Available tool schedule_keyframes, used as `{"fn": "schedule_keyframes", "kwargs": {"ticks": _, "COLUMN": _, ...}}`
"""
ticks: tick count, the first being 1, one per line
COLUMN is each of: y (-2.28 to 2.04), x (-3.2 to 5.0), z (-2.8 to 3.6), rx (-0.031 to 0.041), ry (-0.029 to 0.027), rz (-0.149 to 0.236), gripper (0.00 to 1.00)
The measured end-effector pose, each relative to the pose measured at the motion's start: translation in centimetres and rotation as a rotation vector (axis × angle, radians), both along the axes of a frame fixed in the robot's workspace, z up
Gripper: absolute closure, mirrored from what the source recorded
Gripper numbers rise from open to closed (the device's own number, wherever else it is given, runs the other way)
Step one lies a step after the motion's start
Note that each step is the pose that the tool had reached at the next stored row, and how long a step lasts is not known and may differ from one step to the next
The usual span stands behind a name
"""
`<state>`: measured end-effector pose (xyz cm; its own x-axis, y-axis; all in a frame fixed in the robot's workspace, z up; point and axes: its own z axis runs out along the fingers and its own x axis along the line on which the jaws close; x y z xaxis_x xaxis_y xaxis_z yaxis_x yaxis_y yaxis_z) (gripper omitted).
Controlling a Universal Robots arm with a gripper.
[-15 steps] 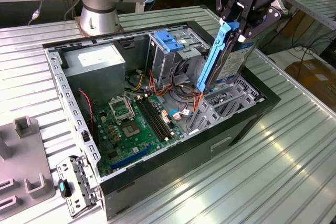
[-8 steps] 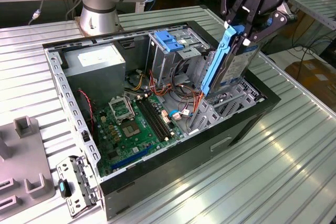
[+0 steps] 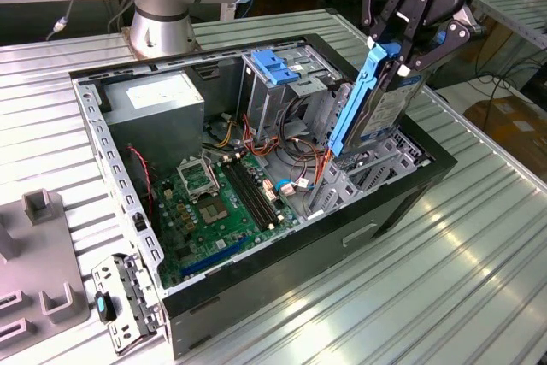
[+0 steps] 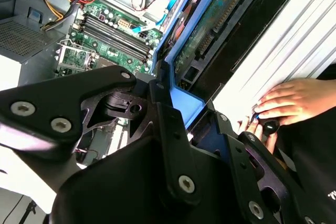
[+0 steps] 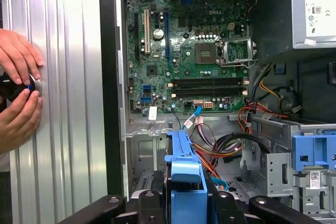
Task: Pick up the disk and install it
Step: 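Insert the disk into the insertion slot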
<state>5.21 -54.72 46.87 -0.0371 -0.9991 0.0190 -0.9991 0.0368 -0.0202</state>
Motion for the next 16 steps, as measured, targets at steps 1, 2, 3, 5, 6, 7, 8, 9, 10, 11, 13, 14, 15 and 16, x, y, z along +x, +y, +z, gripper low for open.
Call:
{"fn": "schedule_keyframes", "kwargs": {"ticks": 1, "y": 0.0, "x": 0.0, "z": 0.0, "rx": 0.0001, "ry": 0.0, "rz": 0.0, "gripper": 0.63}}
{"fn": "schedule_keyframes", "kwargs": {"ticks": 2, "y": 0.0, "x": 0.0, "z": 0.0, "rx": 0.0, "ry": 0.0, "rz": 0.0, "gripper": 0.63}}
{"fn": "schedule_keyframes", "kwargs": {"ticks": 3, "y": 0.0, "x": 0.0, "z": 0.0, "rx": 0.0, "ry": 0.0, "rz": 0.0, "gripper": 0.63}}
{"fn": "schedule_keyframes", "kwargs": {"ticks": 5, "y": -0.01, "x": 0.0, "z": 0.0, "rx": 0.0, "ry": 0.0, "rz": 0.0, "gripper": 0.63}}
{"fn": "schedule_keyframes", "kwargs": {"ticks": 6, "y": -0.01, "x": 0.0, "z": 0.0, "rx": 0.0, "ry": 0.0, "rz": 0.0, "gripper": 0.63}}
{"fn": "schedule_keyframes", "kwargs": {"ticks": 7, "y": -0.01, "x": 0.0, "z": 0.0, "rx": 0.0001, "ry": 0.0, "rz": 0.0, "gripper": 0.63}}
{"fn": "schedule_keyframes", "kwargs": {"ticks": 8, "y": -0.07, "x": 0.0, "z": -0.02, "rx": 0.0, "ry": 0.0, "rz": 0.0, "gripper": 0.63}}
{"fn": "schedule_keyframes", "kwargs": {"ticks": 9, "y": -0.15, "x": 0.02, "z": -0.05, "rx": 0.0002, "ry": 0.0, "rz": 0.0, "gripper": 0.63}}
{"fn": "schedule_keyframes", "kwargs": {"ticks": 10, "y": -0.28, "x": 0.06, "z": -0.14, "rx": 0.0006, "ry": 0.0, "rz": 0.0, "gripper": 0.63}}
{"fn": "schedule_keyframes", "kwargs": {"ticks": 11, "y": -0.32, "x": 0.12, "z": -0.21, "rx": 0.0008, "ry": 0.0, "rz": 0.0, "gripper": 0.63}}
{"fn": "schedule_keyframes", "kwargs": {"ticks": 13, "y": -0.35, "x": 0.38, "z": -0.36, "rx": 0.0004, "ry": 0.0002, "rz": 0.0, "gripper": 0.63}}
{"fn": "schedule_keyframes", "kwargs": {"ticks": 14, "y": -0.36, "x": 0.45, "z": -0.44, "rx": 0.0005, "ry": 0.0002, "rz": 0.0, "gripper": 0.63}}
{"fn": "schedule_keyframes", "kwargs": {"ticks": 15, "y": -0.37, "x": 0.5, "z": -0.52, "rx": 0.0006, "ry": 0.0003, "rz": 0.0, "gripper": 0.63}}
{"fn": "schedule_keyframes", "kwargs": {"ticks": 16, "y": -0.39, "x": 0.55, "z": -0.63, "rx": 0.0006, "ry": 0.0004, "rz": 0.0, "gripper": 0.63}}
